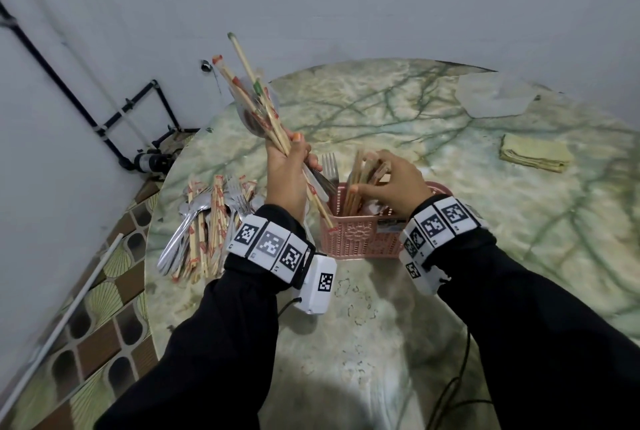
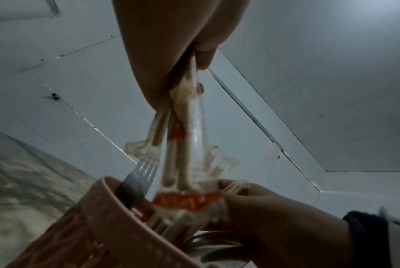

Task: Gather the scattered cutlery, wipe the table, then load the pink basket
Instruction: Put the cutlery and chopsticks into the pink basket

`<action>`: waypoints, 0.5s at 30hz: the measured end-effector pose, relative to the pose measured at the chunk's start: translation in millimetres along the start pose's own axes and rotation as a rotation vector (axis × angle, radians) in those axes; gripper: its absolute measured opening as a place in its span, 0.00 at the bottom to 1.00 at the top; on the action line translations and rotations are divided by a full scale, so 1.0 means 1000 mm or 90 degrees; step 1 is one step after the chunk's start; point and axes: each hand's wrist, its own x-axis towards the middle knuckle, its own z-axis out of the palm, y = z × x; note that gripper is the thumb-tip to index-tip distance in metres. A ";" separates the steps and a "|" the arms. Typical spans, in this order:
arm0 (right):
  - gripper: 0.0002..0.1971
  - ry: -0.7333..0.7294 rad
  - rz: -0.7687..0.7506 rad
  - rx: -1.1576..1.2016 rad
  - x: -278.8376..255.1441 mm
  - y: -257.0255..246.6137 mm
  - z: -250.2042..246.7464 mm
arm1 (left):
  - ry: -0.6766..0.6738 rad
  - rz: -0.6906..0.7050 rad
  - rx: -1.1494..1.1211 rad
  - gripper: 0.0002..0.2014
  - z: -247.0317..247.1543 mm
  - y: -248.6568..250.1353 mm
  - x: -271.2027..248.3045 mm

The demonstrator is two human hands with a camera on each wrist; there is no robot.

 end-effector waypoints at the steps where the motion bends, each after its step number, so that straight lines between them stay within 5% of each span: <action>1: 0.26 0.023 -0.012 0.000 0.002 -0.001 0.000 | 0.004 0.014 0.005 0.05 0.001 0.000 0.001; 4: 0.21 0.029 -0.046 -0.008 0.007 -0.003 -0.001 | 0.020 0.049 0.028 0.03 0.006 -0.001 0.006; 8: 0.31 -0.029 -0.038 0.015 0.007 0.005 -0.004 | 0.042 0.062 0.019 0.03 0.014 -0.006 0.012; 12: 0.36 -0.068 -0.015 0.060 0.002 0.014 -0.009 | 0.081 0.058 -0.001 0.17 0.020 -0.019 0.013; 15: 0.37 -0.080 0.002 0.112 -0.003 0.016 -0.015 | 0.077 0.075 0.005 0.06 0.021 -0.029 0.011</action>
